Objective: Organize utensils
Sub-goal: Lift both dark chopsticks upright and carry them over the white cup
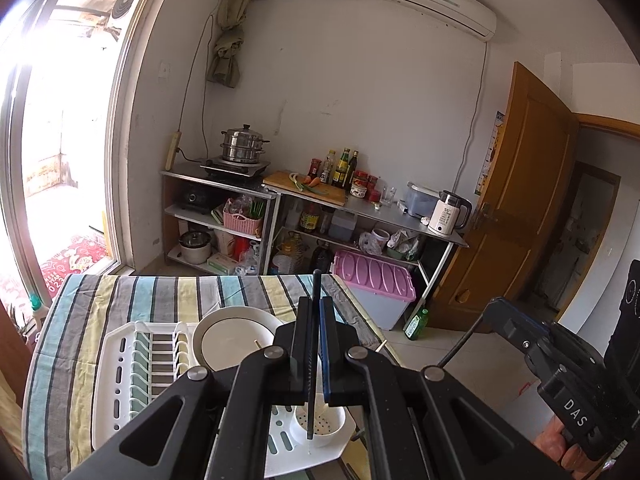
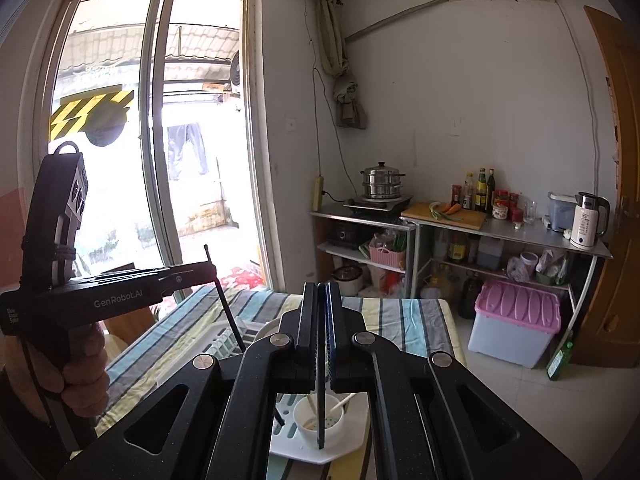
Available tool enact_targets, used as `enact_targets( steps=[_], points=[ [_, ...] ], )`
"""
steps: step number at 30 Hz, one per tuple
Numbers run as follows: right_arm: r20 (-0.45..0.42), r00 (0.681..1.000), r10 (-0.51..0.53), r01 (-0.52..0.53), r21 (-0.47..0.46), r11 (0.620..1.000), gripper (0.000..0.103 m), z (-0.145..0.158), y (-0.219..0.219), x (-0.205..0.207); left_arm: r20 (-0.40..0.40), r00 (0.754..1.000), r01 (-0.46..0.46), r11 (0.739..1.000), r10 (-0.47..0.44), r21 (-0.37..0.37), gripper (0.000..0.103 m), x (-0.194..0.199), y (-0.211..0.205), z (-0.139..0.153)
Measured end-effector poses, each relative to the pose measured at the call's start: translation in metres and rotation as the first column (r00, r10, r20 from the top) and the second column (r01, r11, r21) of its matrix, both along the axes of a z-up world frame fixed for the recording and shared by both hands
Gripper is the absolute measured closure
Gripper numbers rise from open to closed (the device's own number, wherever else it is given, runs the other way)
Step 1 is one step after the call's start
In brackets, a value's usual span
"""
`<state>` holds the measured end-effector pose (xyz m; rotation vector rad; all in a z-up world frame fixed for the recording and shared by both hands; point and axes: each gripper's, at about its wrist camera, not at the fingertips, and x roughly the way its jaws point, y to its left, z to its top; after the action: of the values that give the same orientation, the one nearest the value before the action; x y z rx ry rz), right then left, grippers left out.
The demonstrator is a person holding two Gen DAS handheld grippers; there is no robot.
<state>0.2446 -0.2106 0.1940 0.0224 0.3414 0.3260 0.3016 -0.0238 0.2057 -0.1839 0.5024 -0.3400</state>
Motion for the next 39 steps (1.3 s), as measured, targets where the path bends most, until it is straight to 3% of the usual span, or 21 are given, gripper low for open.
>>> enact_targets(
  steps=[9, 19, 31, 39],
  points=[
    [-0.003, 1.0, -0.009, 0.009, 0.027, 1.0, 0.1, -0.003, -0.007, 0.024, -0.032, 0.999, -0.005, 0.999, 0.004, -0.036, 0.1, 0.031, 0.0, -0.02],
    [-0.074, 0.997, -0.025, 0.027, 0.028, 0.999, 0.1, -0.03, -0.012, 0.045, -0.104, 0.994, -0.031, 0.998, 0.025, -0.049, 0.1, 0.046, 0.01, -0.053],
    [-0.161, 0.983, -0.087, 0.089, 0.006, 0.996, 0.099, -0.058, -0.028, 0.054, -0.182, 0.981, -0.069, 0.997, 0.064, -0.023, 0.1, 0.05, 0.023, -0.082],
    [-0.205, 0.973, -0.105, 0.111, 0.016, 0.994, 0.098, -0.062, -0.041, 0.056, -0.188, 0.978, -0.085, 0.996, 0.085, 0.008, 0.099, 0.047, 0.027, -0.09]
  ],
)
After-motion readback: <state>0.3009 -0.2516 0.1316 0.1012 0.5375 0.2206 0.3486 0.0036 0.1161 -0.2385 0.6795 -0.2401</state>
